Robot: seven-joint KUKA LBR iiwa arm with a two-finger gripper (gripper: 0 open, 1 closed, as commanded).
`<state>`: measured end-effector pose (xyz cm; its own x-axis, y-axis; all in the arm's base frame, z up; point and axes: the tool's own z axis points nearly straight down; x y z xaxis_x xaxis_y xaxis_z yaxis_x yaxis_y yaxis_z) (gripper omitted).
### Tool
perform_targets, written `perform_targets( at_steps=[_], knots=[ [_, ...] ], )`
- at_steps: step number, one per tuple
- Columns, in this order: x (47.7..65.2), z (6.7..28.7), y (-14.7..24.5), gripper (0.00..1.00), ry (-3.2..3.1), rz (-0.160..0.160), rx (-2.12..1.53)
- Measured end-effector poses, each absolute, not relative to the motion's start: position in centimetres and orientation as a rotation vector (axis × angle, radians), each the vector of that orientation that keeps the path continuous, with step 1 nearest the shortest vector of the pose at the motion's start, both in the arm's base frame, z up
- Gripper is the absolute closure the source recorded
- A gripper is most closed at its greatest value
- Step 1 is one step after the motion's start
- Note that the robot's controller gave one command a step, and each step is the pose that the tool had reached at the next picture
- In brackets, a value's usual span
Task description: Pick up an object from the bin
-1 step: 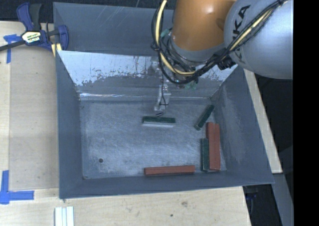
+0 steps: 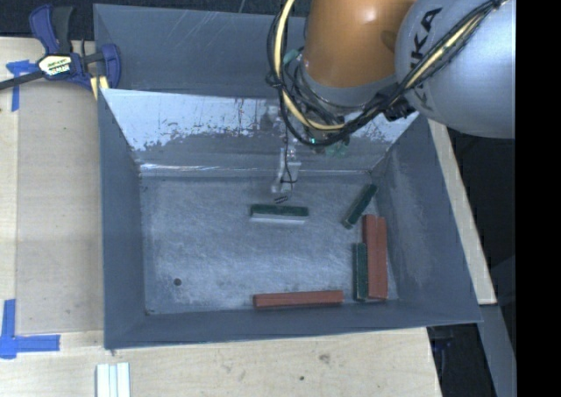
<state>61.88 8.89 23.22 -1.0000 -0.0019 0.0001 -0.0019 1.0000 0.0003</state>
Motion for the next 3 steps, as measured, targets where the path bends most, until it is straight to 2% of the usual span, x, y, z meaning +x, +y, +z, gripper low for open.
perform_targets(
  at_steps=[1,2,3],
  knots=[
    [58.4,18.7,11.5,0.00,-3.147,-0.001,0.044],
    [60.2,12.7,7.6,0.00,-3.150,-0.006,-0.017],
    [60.3,10.6,5.5,0.00,-3.149,0.000,-0.068]
  ],
)
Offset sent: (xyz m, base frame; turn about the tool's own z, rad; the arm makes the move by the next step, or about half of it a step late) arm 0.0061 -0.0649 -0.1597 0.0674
